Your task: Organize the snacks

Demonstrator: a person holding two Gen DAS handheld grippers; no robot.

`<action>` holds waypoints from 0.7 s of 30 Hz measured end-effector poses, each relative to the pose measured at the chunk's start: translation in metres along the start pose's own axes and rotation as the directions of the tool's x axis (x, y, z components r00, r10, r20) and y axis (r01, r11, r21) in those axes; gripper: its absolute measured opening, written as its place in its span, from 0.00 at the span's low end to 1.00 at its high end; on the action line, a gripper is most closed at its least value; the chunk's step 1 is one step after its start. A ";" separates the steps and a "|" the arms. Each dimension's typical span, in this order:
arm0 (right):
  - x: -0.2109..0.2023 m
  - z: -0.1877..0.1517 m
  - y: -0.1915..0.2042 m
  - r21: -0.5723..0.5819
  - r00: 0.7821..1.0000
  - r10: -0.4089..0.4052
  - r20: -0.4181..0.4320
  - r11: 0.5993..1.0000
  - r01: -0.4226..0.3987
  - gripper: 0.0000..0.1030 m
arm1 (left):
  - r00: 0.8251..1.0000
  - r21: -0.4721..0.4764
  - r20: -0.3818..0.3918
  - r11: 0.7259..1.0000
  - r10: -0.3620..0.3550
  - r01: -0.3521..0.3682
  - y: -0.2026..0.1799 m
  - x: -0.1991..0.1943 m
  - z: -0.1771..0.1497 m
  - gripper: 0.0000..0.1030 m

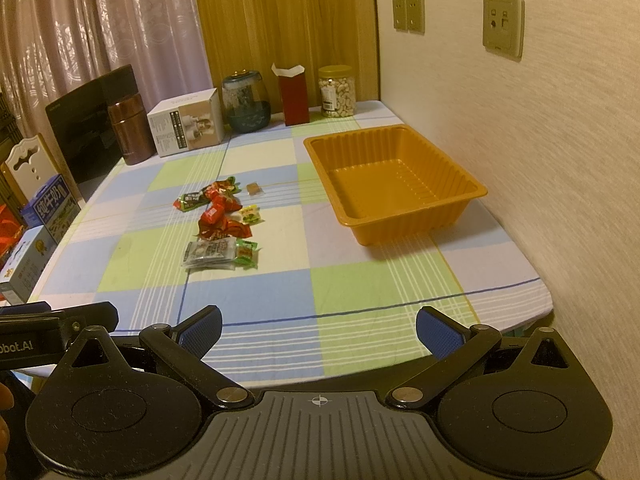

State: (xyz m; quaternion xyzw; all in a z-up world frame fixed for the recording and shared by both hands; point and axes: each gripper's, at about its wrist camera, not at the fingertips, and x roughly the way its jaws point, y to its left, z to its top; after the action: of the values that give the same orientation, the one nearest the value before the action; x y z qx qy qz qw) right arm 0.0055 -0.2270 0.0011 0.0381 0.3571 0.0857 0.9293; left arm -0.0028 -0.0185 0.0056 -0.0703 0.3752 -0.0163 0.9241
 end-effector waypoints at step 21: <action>0.057 -0.007 0.001 0.012 0.999 0.025 -0.040 1.000 -0.024 0.99 | 0.999 -0.019 -0.038 0.999 -0.034 0.033 0.050 0.059 0.008 0.99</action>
State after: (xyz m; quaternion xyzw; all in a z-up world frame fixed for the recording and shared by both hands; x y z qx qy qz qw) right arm 0.0426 -0.2158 -0.0413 0.0461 0.3758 0.0958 0.9206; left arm 0.0437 0.0266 -0.0362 -0.0847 0.3916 -0.0297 0.9157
